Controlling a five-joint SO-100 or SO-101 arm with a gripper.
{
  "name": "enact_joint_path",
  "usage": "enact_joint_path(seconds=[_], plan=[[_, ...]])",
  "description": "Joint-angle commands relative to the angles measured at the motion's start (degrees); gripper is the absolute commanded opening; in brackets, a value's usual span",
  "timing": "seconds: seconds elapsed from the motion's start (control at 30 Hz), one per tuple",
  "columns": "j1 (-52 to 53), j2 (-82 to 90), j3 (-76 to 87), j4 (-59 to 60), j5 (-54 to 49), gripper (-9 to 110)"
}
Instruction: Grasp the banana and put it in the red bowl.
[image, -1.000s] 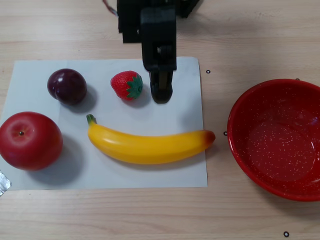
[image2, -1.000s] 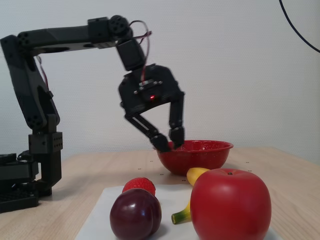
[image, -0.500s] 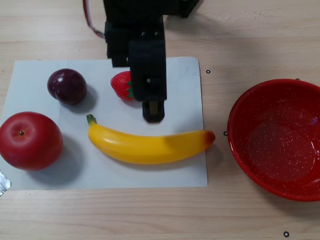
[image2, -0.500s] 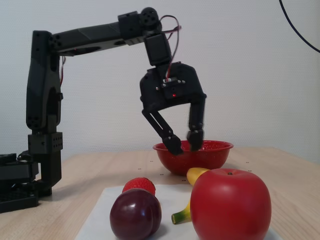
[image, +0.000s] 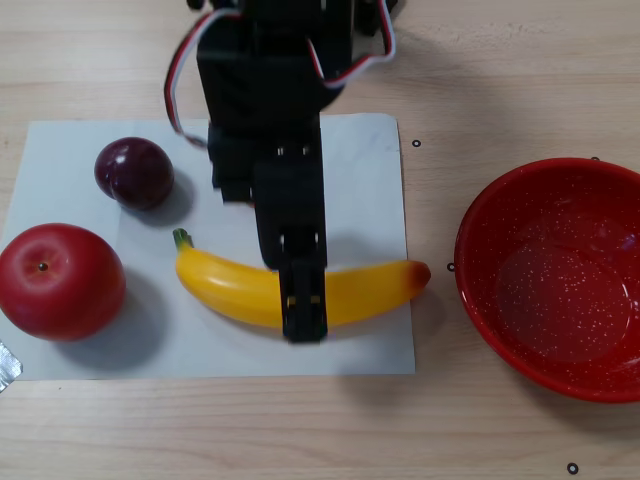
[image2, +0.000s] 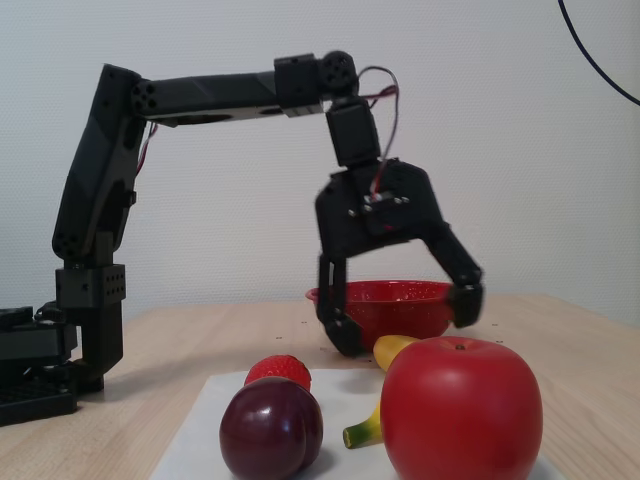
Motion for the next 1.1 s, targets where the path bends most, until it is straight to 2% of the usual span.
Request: enact_joint_path(seconds=[0.0, 0.37, 0.73, 1.07], plan=[[-0.62, 1.85, -7.56, -2.99, 0.53, 50], [-0.62, -6.50, -14.50, -4.04, 0.79, 53], [0.00, -9.49, -16.61, -1.05, -0.18, 49], [-0.26, -9.76, -16.79, 0.70, -0.70, 35]])
